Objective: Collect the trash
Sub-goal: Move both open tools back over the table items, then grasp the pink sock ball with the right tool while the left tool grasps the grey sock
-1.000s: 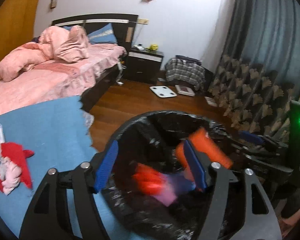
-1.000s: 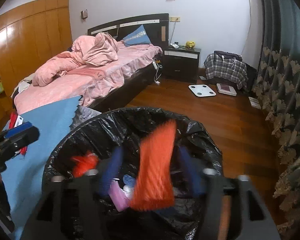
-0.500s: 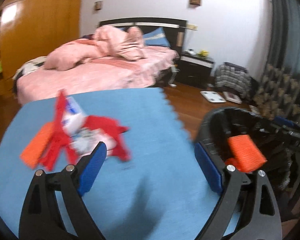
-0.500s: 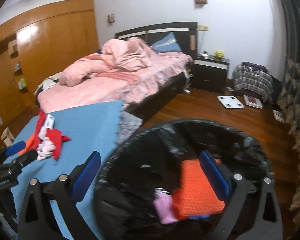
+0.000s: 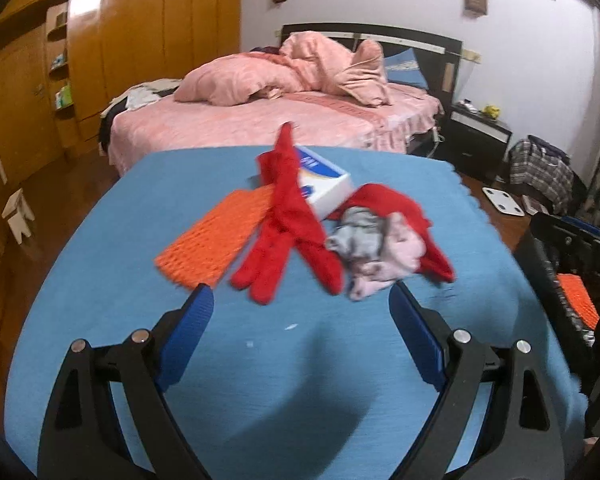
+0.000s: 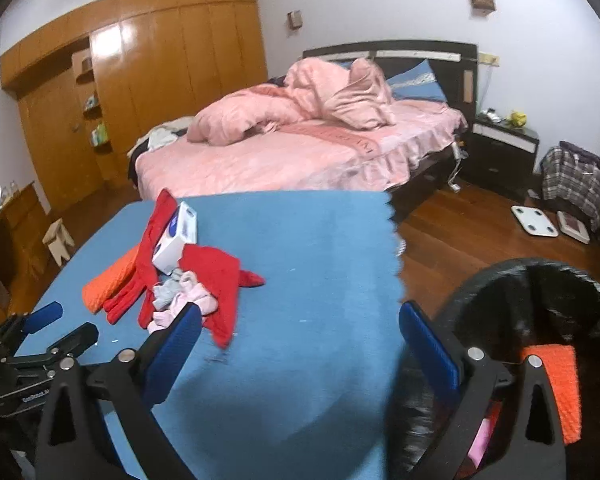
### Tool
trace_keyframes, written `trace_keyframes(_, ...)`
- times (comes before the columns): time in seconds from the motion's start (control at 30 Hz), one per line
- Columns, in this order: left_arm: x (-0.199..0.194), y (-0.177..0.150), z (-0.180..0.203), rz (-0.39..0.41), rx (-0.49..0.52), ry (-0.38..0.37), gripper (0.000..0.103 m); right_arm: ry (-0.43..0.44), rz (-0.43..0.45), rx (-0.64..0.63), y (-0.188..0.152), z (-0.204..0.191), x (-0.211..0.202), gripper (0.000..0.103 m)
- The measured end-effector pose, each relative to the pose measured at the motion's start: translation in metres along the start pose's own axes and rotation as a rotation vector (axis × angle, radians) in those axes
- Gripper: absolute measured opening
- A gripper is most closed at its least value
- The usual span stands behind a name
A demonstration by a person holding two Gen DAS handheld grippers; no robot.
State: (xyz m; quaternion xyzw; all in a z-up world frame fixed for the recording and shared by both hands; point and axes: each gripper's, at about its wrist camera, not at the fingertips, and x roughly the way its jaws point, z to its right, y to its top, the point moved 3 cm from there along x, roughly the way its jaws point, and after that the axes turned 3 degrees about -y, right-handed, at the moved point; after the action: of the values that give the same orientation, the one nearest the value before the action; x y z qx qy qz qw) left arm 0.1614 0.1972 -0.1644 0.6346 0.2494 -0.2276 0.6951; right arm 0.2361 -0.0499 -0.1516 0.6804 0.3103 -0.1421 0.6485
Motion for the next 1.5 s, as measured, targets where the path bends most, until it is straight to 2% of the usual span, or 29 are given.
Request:
trace_keyframes(0.23,0.005,-0.008,-0.028,-0.014,-0.039,0.034,0.087,0.042,-0.037,-0.041,-0.009,-0.035,0.022,0.096)
trace_keyframes(0.33,0.007,-0.008,-0.041,-0.017,-0.053,0.052,0.087,0.063,-0.051,-0.06,-0.011,-0.049,0.029,0.091)
trace_keyframes(0.5,0.008,-0.009,-0.051,-0.018,-0.079,0.062,0.087,0.119,-0.082,-0.084,-0.013,-0.074,0.043,0.073)
trace_keyframes(0.57,0.01,-0.008,-0.054,-0.018,-0.084,0.068,0.087,0.129,-0.104,-0.098,-0.015,-0.082,0.05,0.053)
trace_keyframes(0.67,0.011,-0.006,-0.055,-0.015,-0.087,0.07,0.087,0.122,-0.129,-0.112,-0.019,-0.089,0.061,0.046)
trace_keyframes(0.77,0.012,-0.006,-0.056,-0.019,-0.085,0.068,0.087,0.12,-0.16,-0.11,-0.023,-0.094,0.072,0.043)
trace_keyframes(0.97,0.017,-0.006,-0.058,-0.038,-0.093,0.063,0.087,0.12,-0.198,-0.093,-0.026,-0.091,0.083,0.046)
trace_keyframes(1.07,0.018,-0.007,-0.059,-0.037,-0.098,0.062,0.087,0.144,-0.196,-0.092,-0.024,-0.089,0.081,0.04)
trace_keyframes(1.3,0.017,-0.006,-0.057,-0.028,-0.091,0.062,0.087,0.209,-0.163,-0.092,-0.021,-0.084,0.055,0.04)
trace_keyframes(1.5,0.016,-0.006,-0.047,-0.024,-0.086,0.038,0.087,0.171,-0.133,-0.068,-0.018,-0.062,0.036,0.04)
